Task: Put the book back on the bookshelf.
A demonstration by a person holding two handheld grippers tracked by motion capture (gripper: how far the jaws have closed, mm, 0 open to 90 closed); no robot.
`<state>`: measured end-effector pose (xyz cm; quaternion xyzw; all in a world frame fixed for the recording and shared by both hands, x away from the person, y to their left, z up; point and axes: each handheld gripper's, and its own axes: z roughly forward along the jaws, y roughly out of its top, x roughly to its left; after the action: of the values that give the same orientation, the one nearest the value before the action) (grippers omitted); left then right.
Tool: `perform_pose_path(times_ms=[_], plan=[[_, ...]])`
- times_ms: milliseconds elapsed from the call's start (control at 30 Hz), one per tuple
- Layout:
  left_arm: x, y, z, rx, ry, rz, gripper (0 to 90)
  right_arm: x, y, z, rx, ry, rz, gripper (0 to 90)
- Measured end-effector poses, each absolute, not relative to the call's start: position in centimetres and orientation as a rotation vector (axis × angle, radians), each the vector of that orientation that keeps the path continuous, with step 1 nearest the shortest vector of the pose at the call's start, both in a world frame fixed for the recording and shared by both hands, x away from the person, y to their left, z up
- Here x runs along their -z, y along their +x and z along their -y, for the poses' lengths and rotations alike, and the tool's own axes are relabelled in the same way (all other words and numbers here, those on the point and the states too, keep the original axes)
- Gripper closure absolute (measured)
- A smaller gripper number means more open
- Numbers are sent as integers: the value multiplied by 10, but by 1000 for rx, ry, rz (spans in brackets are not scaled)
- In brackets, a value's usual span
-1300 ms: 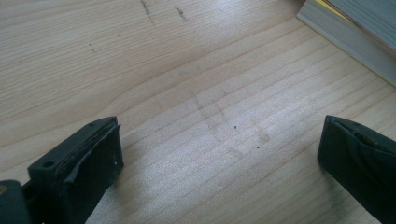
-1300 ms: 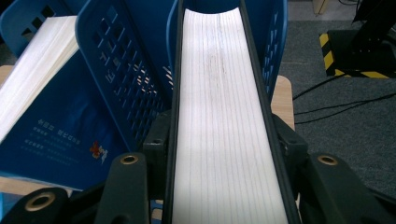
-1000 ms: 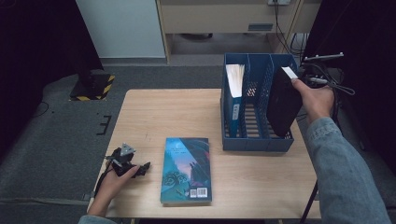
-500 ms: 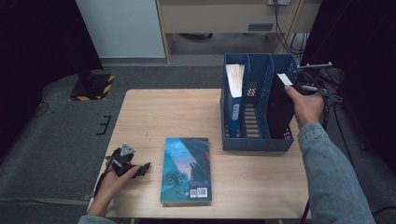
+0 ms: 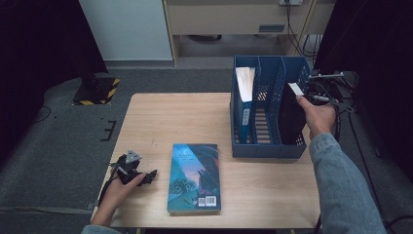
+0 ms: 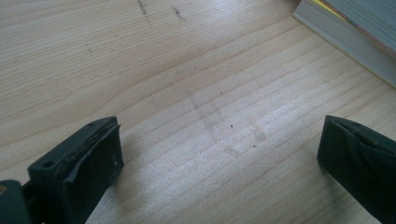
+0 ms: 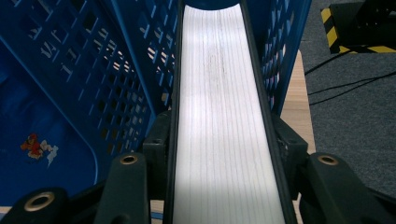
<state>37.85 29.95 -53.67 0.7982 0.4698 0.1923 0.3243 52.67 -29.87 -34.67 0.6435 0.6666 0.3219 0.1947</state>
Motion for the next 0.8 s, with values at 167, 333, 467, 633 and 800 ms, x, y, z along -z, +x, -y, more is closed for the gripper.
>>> perform_pose_path(times_ms=[167, 333, 467, 633, 800], plan=[[537, 379, -299, -504, 2094, -1231, 0, 349, 524, 299, -904, 1792, -1873, 520], [537, 379, -298, -505, 2094, -1230, 0, 351, 521, 299, -889, 1787, -1889, 519], [537, 378, -298, -502, 2096, -1224, 0, 351, 518, 301, -886, 1779, -1901, 518], [537, 377, -299, -500, 2099, -1219, 0, 351, 513, 297, -871, 1762, -1913, 517], [537, 377, -299, -499, 2103, -1214, 0, 352, 511, 290, -850, 1740, -1918, 515]])
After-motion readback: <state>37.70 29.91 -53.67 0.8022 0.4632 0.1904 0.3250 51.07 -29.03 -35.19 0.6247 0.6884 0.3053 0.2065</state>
